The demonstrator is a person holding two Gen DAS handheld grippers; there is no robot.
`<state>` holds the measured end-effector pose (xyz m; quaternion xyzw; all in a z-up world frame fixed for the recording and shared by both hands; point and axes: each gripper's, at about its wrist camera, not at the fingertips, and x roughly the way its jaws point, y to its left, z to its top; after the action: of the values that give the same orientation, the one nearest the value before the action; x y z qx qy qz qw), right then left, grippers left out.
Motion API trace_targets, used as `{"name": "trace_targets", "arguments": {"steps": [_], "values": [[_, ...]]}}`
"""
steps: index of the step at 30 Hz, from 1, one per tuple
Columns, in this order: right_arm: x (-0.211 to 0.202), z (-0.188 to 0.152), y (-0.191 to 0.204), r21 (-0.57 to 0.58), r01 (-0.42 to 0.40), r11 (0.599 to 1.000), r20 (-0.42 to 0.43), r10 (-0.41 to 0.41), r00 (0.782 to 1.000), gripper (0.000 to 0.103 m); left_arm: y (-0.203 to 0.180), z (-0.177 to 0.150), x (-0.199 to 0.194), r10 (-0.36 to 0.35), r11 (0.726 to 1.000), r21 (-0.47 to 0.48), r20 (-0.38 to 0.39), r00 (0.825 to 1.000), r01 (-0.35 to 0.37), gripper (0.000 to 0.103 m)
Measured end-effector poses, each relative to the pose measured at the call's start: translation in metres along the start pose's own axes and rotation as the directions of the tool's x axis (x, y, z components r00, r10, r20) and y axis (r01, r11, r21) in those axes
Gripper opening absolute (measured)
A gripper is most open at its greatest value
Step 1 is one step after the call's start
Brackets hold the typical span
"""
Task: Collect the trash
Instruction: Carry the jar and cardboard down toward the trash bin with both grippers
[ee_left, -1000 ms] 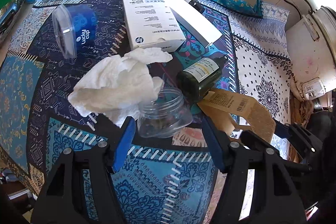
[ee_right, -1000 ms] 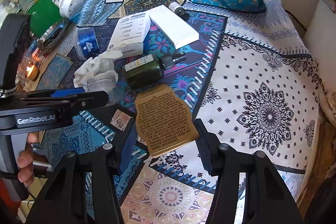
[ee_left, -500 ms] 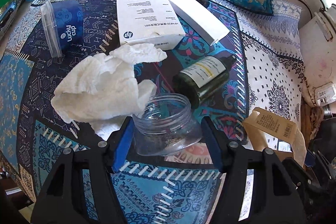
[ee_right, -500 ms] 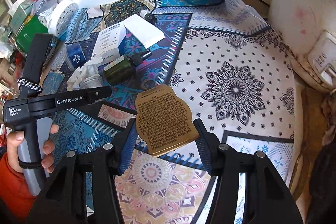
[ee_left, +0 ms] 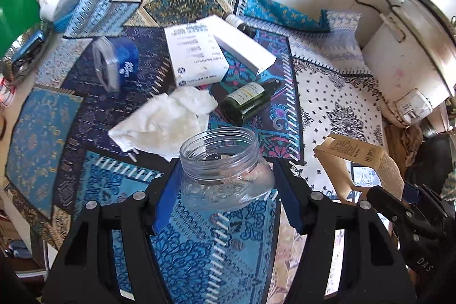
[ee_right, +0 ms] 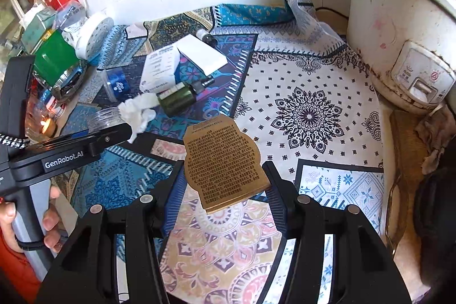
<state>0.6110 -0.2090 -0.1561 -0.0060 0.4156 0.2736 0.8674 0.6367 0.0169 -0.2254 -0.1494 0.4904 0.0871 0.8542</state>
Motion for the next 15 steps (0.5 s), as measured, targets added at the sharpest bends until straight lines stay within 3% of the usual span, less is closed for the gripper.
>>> {"name": "trace_targets", "arguments": {"steps": [8,15], "values": [[-0.031,-0.020,0.046,0.003,0.036,0.999,0.061,-0.036,0.998,0.050,0.024,-0.025,-0.061,-0.048,0.998,0.043,0.070,0.996,0.045,0.064],[-0.044,-0.064,0.099,0.046,0.070,0.996,0.079,-0.074,0.994,0.050,0.073,-0.076,-0.100,-0.081,0.995,0.069,0.077,0.994,0.076,0.064]]}}
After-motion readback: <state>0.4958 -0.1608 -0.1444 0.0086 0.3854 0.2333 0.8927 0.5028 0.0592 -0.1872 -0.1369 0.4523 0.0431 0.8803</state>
